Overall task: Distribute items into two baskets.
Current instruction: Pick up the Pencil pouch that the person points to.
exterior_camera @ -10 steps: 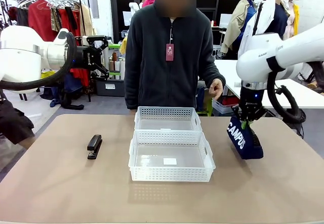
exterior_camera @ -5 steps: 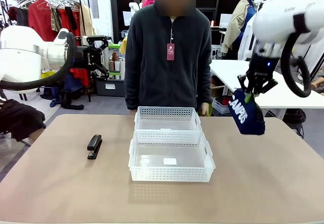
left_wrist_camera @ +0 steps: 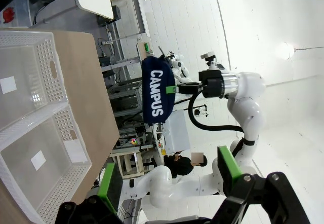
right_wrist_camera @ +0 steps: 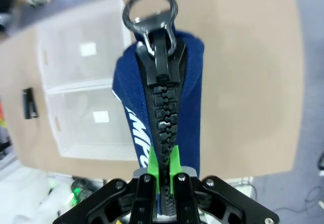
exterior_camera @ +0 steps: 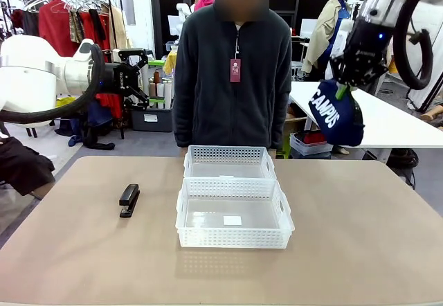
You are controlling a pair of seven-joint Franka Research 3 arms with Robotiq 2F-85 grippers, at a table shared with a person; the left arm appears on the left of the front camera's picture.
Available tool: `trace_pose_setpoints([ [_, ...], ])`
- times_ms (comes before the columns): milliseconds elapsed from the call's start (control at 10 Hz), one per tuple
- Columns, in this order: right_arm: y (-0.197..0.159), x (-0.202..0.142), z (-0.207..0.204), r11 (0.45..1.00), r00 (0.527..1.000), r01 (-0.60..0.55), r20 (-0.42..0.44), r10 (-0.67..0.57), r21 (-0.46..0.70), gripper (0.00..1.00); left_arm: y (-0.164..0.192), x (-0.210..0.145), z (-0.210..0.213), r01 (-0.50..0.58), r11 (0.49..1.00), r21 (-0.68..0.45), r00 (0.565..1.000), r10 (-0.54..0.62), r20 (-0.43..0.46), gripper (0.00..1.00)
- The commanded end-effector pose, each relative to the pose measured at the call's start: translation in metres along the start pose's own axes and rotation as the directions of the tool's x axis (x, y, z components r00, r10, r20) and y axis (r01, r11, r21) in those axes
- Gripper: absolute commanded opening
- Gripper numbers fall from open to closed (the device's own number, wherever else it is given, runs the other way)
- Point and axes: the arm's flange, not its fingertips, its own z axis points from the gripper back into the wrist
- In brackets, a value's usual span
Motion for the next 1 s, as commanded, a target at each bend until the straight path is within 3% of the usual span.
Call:
trace_pose_setpoints([
  [0,0.011,0.018,0.021,0.999,1.0,-0.027,-0.008,0.028,0.045,0.0,-0.002,-0.001,0.001,0.001,1.0,-0.001,1.0,-0.001,0.002,1.0],
  [400,0.024,0.031,0.055,0.997,0.999,-0.015,0.044,0.011,0.081,0.0,-0.002,-0.001,0.001,0.001,1.0,-0.001,1.0,-0.001,0.002,1.0],
  [700,0.02,0.035,0.047,0.993,0.997,-0.015,0.081,0.006,0.115,0.0,-0.002,-0.001,0.001,0.001,1.0,-0.001,1.0,-0.001,0.002,1.0],
  [900,0.021,0.031,0.054,0.998,0.998,-0.016,0.061,0.012,0.062,0.0,-0.002,-0.001,0.001,0.001,1.0,-0.001,1.0,-0.001,0.002,1.0],
])
